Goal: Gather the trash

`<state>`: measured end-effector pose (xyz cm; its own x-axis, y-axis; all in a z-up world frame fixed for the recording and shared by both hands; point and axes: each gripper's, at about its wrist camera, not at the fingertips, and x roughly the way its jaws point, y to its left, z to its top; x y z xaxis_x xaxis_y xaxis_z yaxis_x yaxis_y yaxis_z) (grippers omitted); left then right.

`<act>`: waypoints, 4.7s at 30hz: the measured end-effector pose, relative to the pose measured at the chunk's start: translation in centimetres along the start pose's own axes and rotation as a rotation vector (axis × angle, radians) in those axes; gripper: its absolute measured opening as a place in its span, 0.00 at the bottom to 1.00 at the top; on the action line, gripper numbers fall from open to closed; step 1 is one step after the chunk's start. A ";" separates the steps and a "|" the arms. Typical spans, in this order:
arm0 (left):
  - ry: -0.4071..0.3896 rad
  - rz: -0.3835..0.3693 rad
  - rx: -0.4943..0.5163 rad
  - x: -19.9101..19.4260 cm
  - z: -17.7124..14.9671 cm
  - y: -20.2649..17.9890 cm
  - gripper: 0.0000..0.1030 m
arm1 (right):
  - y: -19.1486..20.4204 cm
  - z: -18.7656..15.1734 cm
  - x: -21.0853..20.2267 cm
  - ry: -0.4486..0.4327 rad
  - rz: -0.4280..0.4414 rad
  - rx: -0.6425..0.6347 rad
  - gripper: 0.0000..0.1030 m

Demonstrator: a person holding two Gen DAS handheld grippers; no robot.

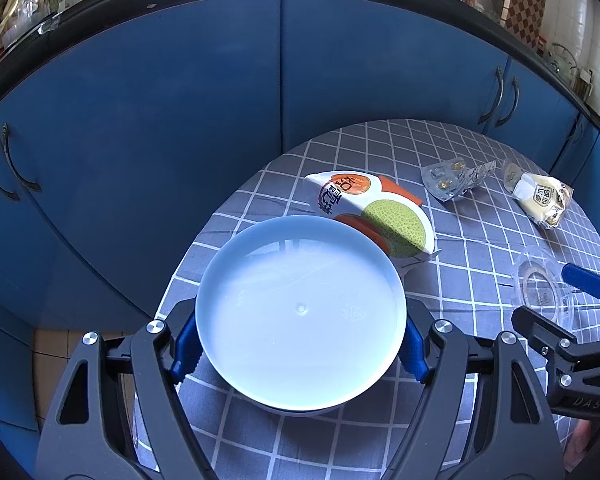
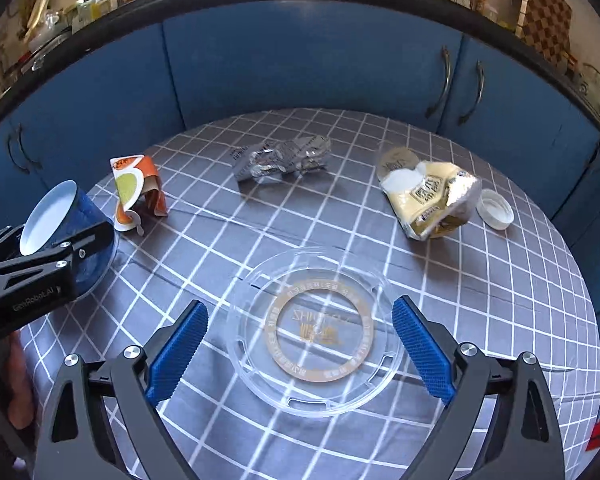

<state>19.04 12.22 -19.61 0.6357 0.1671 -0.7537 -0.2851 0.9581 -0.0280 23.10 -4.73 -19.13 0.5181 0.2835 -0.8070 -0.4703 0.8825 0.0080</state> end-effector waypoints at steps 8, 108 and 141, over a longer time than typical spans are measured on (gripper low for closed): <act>0.000 -0.002 -0.003 -0.1 0.0 0.1 0.74 | 0.1 0.1 -0.6 -0.032 -0.096 -0.042 0.93; -0.138 -0.213 0.435 -8.5 -2.4 -32.9 0.74 | -24.3 -13.1 -16.0 -0.220 -0.185 0.342 0.82; -0.153 -0.290 0.539 -7.0 -1.6 -44.9 0.74 | -33.6 -15.9 -15.3 -0.186 -0.446 0.459 0.93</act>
<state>26.27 -32.33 -14.10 0.7397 -0.1236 -0.6615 0.2902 0.9455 0.1479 19.56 -44.67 -16.41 0.7267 -0.1217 -0.6761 0.1482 0.9888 -0.0186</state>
